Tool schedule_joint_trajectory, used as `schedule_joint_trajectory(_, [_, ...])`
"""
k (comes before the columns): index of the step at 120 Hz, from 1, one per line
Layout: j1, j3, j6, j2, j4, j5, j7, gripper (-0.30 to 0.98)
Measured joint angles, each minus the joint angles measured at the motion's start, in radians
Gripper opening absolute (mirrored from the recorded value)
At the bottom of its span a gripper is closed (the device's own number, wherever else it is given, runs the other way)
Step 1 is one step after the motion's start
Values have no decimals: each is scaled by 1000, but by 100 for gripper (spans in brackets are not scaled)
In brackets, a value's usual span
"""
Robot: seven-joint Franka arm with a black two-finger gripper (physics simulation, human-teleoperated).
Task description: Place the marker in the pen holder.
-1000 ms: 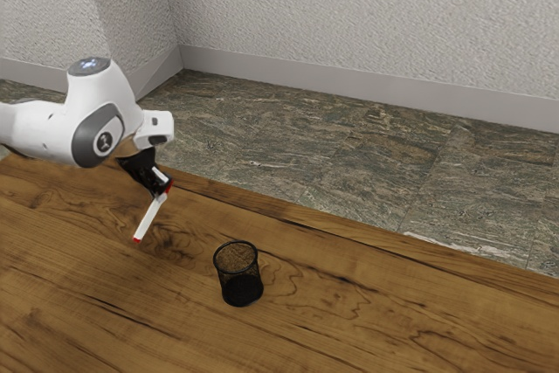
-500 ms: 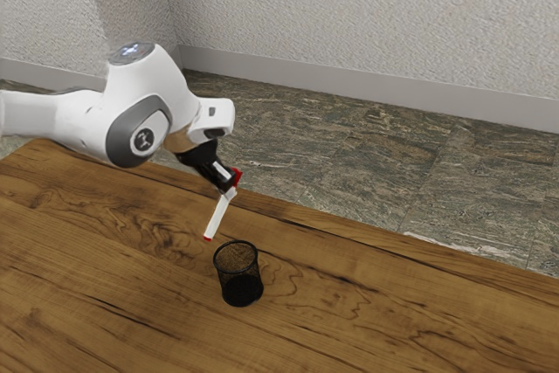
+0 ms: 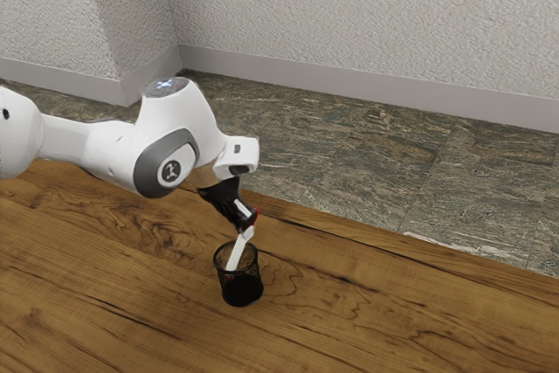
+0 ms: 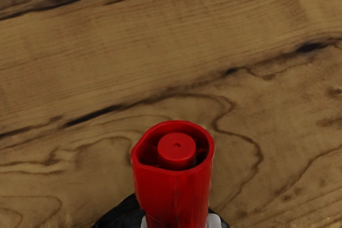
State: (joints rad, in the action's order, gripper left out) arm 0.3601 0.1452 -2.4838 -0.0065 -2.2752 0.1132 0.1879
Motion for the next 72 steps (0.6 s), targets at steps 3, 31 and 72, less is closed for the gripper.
schedule_joint_trajectory(3, [-3,-3,0,0,-13,0,-1,-10])
schedule_joint_trajectory(31, [11,15,7,-17,-88,11,8,21])
schedule_joint_trajectory(72, [-30,72,572,-77,479,-125,116,59])
